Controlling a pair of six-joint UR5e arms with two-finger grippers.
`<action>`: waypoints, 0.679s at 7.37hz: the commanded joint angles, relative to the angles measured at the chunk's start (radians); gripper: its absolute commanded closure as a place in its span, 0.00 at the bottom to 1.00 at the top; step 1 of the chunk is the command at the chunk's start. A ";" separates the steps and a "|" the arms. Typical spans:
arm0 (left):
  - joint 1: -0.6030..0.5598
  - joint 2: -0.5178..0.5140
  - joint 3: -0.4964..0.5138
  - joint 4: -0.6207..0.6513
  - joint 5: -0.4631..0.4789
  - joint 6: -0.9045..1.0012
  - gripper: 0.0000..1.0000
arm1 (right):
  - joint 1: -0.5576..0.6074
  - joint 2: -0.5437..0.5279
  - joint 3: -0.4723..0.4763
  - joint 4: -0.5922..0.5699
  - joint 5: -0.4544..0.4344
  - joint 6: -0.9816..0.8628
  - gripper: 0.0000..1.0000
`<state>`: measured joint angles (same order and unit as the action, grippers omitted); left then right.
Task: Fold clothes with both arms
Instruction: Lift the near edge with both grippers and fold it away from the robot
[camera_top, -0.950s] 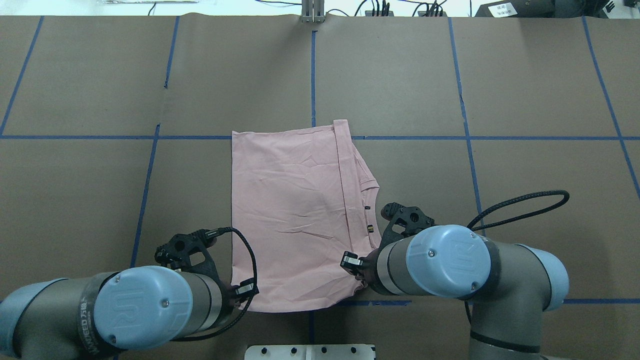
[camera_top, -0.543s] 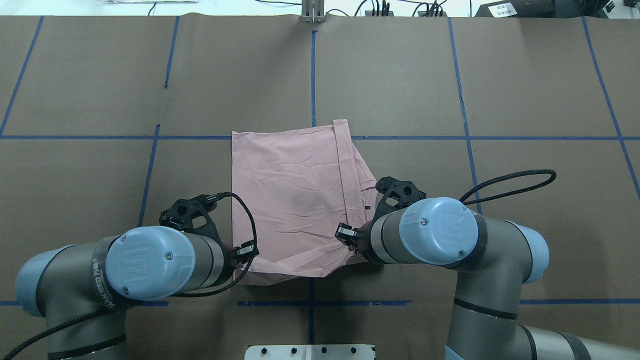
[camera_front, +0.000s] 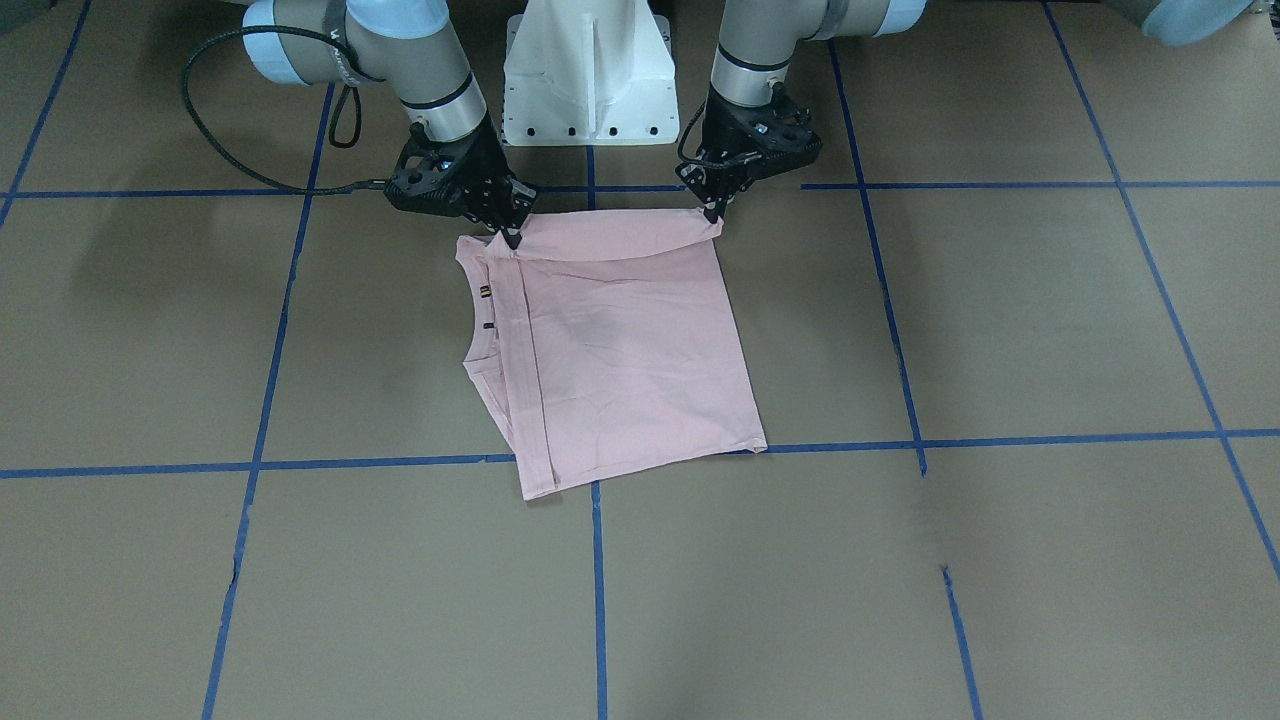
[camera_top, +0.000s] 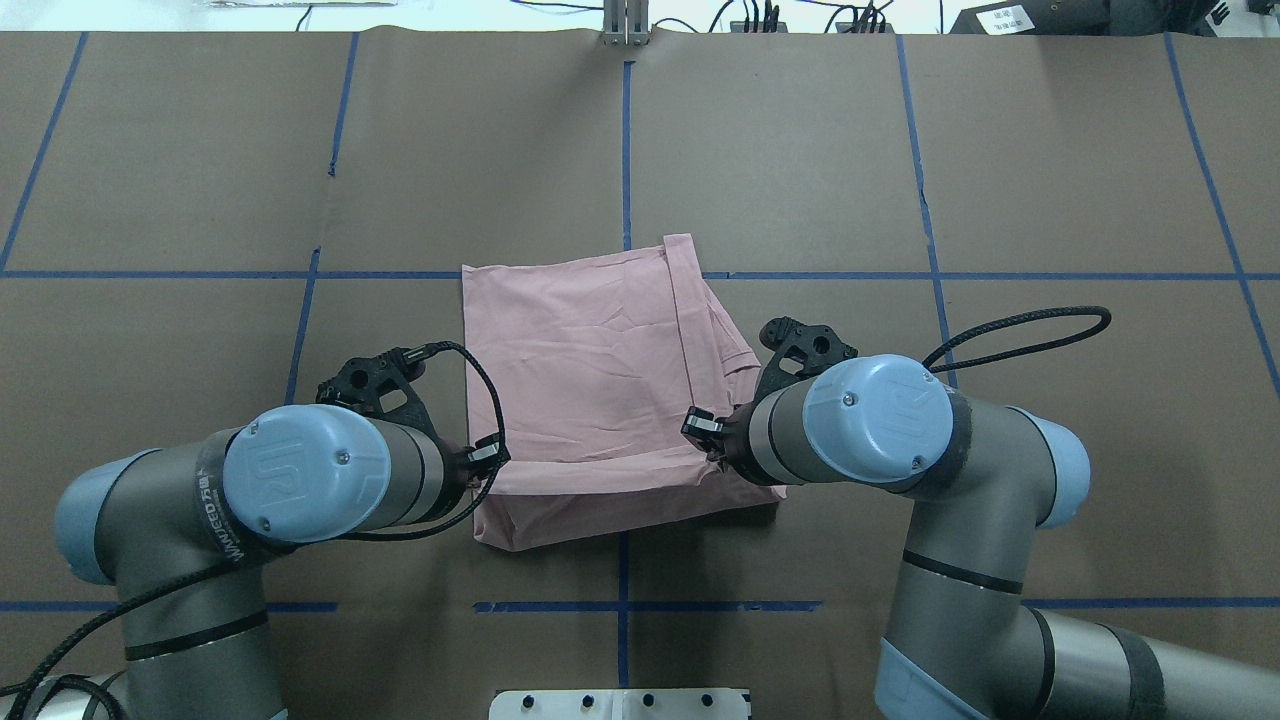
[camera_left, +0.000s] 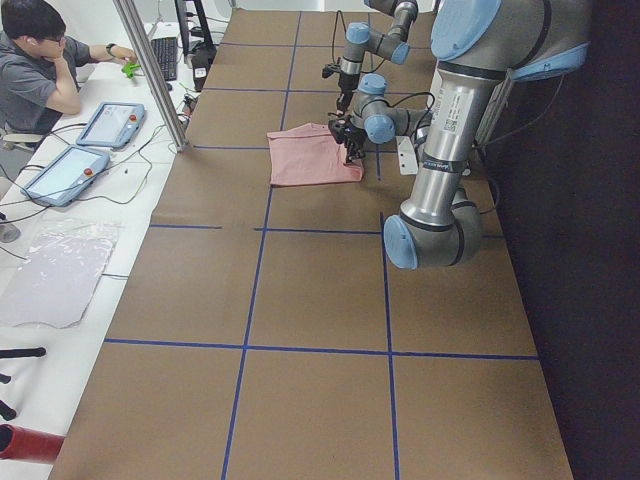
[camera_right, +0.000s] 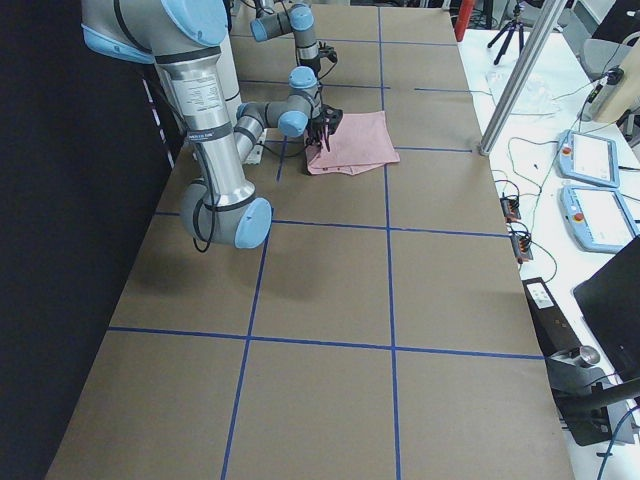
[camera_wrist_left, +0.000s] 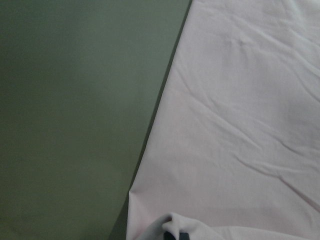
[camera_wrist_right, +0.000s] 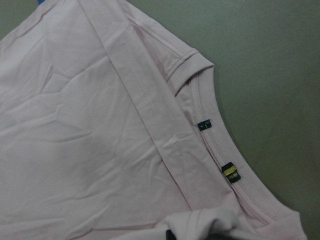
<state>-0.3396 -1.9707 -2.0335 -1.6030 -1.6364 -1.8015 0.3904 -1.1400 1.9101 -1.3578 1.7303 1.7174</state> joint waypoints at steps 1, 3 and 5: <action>-0.021 -0.007 0.010 -0.040 0.001 -0.006 1.00 | 0.042 0.049 -0.037 0.000 0.000 -0.016 1.00; -0.112 -0.040 0.143 -0.146 0.000 0.035 1.00 | 0.134 0.173 -0.209 0.002 0.000 -0.120 1.00; -0.273 -0.091 0.304 -0.259 -0.002 0.138 1.00 | 0.244 0.375 -0.590 0.195 0.000 -0.148 1.00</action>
<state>-0.5152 -2.0314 -1.8223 -1.7985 -1.6369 -1.7240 0.5680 -0.8819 1.5494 -1.2835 1.7308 1.5907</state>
